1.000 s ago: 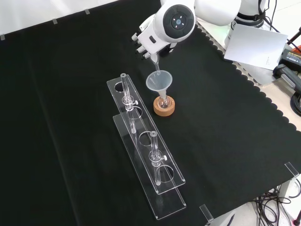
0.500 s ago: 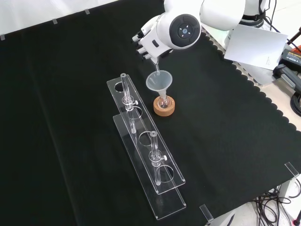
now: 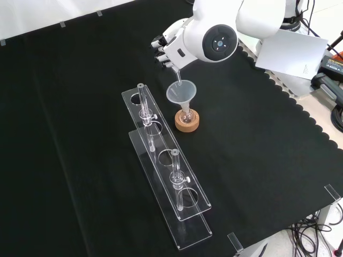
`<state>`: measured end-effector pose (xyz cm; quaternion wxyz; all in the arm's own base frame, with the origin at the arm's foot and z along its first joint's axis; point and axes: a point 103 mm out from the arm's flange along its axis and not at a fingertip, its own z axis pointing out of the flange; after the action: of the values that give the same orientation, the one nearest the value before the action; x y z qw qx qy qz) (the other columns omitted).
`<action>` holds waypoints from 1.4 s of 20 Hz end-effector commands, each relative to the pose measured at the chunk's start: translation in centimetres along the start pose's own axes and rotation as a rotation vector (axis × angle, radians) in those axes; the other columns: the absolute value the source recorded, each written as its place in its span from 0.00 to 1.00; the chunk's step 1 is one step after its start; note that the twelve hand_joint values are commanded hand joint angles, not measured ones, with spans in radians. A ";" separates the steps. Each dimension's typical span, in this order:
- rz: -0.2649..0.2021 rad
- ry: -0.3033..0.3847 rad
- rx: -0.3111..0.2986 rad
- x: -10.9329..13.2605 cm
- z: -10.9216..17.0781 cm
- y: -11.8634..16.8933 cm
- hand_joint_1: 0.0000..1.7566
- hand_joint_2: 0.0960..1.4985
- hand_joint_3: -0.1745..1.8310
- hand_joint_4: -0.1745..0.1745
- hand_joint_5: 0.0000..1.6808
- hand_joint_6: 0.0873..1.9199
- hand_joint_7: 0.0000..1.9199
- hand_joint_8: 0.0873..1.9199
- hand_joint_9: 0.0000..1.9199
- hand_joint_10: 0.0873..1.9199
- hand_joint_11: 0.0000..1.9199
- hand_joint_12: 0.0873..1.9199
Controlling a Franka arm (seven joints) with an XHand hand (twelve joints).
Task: Pour all the NaCl from the weighing funnel into the round-bottom flask.
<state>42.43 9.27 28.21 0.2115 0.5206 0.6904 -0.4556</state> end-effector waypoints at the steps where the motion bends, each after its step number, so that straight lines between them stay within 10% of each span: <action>1: 0.005 -0.034 -0.008 0.1 -0.3 -0.1 0.66 0.38 0.38 1.00 0.91 0.03 0.54 0.22 0.73 0.00 0.61 0.39; 28: 0.020 -0.241 -0.009 0.8 -1.1 -0.2 0.66 0.38 0.38 1.00 0.91 0.03 0.53 0.23 0.73 0.00 0.61 0.38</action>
<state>42.13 10.42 28.25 0.2899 0.4730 0.6618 -0.5042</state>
